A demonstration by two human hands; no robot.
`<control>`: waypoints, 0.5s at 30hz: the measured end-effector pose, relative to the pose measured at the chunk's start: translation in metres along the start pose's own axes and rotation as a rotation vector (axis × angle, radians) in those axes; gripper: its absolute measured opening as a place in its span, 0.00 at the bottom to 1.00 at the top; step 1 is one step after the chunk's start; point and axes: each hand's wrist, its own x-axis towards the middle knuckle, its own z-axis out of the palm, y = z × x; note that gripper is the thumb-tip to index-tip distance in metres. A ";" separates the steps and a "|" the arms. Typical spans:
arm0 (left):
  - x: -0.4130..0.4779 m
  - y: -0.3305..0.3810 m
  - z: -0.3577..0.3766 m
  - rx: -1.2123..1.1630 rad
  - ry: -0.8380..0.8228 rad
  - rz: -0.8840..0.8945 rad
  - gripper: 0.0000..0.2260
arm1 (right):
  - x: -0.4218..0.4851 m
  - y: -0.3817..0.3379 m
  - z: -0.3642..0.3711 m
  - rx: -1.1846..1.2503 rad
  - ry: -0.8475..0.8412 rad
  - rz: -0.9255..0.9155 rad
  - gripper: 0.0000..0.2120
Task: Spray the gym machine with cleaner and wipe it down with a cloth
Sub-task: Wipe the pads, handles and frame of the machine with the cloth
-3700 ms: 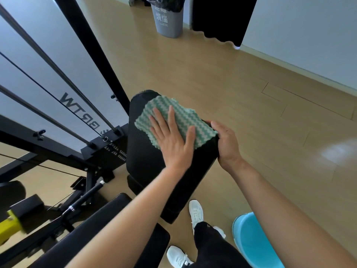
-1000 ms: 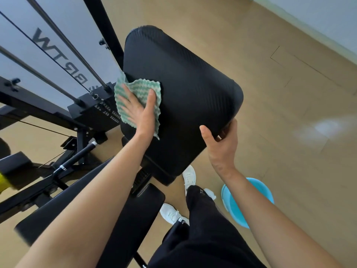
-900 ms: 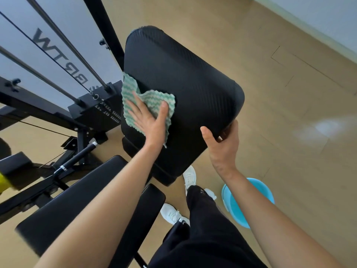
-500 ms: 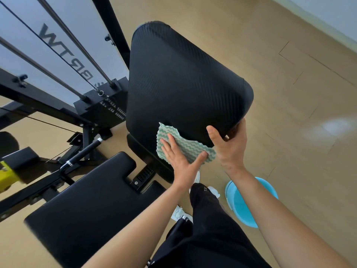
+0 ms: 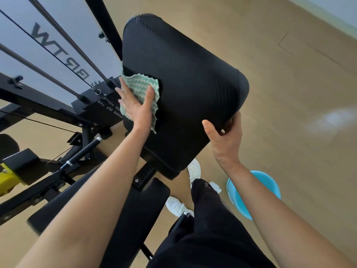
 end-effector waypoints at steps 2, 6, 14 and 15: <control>-0.020 -0.011 0.009 -0.013 -0.003 -0.041 0.58 | 0.000 0.001 0.000 0.004 0.003 0.002 0.25; -0.087 -0.057 0.030 -0.011 -0.106 -0.153 0.54 | 0.001 0.008 -0.001 0.014 0.010 0.013 0.26; -0.158 -0.104 0.041 -0.087 -0.265 -0.389 0.58 | -0.003 0.015 0.001 -0.009 -0.010 0.006 0.25; -0.152 -0.102 0.038 -0.108 -0.258 -0.396 0.59 | -0.002 0.015 0.001 -0.017 -0.016 0.008 0.25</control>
